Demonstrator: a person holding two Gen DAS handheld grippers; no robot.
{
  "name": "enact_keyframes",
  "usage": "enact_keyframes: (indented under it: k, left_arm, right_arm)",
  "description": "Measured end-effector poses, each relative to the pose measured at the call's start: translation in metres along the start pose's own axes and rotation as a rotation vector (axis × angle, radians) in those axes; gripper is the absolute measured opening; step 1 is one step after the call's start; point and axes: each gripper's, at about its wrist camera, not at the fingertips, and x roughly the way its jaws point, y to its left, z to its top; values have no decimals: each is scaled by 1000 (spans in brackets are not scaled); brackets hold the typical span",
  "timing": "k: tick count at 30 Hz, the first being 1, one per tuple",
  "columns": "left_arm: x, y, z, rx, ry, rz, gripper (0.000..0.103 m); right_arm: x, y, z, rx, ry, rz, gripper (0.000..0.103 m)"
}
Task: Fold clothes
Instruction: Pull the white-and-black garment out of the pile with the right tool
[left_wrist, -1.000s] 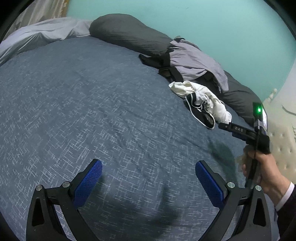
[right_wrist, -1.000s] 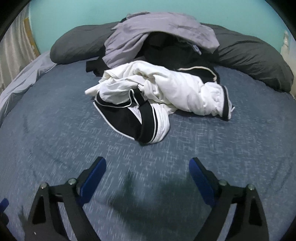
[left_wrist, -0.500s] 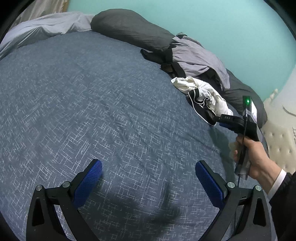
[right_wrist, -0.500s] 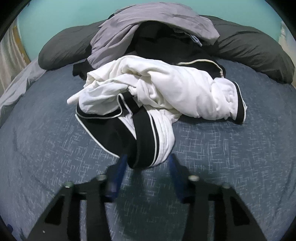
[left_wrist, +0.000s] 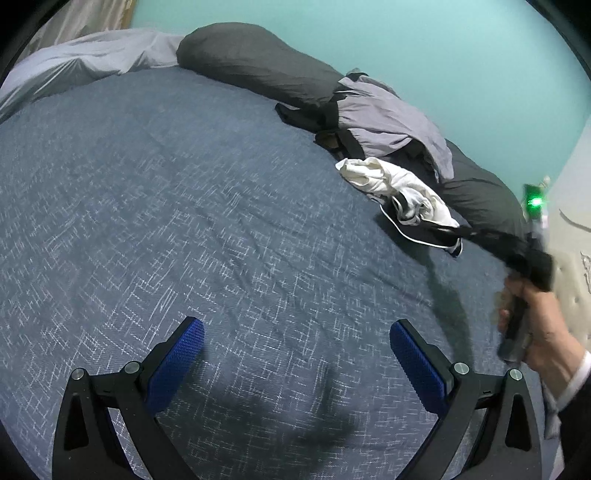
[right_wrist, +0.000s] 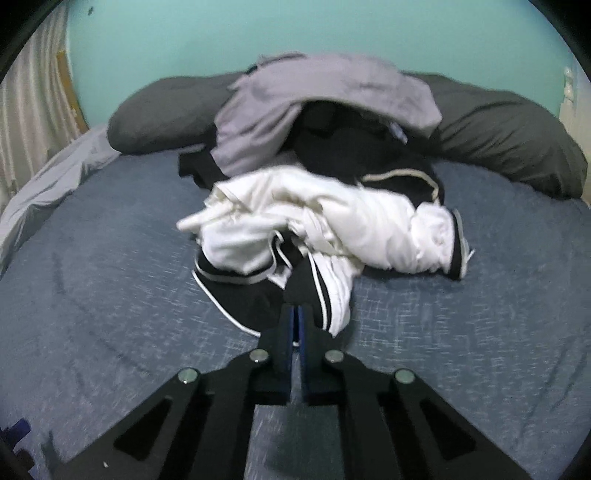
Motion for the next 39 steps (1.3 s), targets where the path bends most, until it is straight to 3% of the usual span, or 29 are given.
enact_keyframes:
  k: [10,15,19,31,33,35,39]
  left_arm:
    - [-9,-19,-3,38,-15,-33,103]
    - [-8,-31,-7,54,-6,-54,103]
    - [-8,-41,-11,79,1,-65,103]
    - [-2,-46,-18,101,22,-66,103]
    - [-1,-46,-18,103,25,-65,103]
    - [0,-47,-19,106,28,-65,103]
    - [2,-48,-20,114,35,-64,103]
  right_arm:
    - [-131,-10,-16,-10,-81,78,2]
    - [-194,-28,-46,35,-99,125,2]
    - [-221,-40,-81,30,-53,113,1]
    - [-182,-115,-150,240,118,15,2]
    - [-168,-121,-156,274,157,28,13]
    - [-157,-116,-160,254,173,29,48]
    - [-135,-102,-173,191,211,37,50]
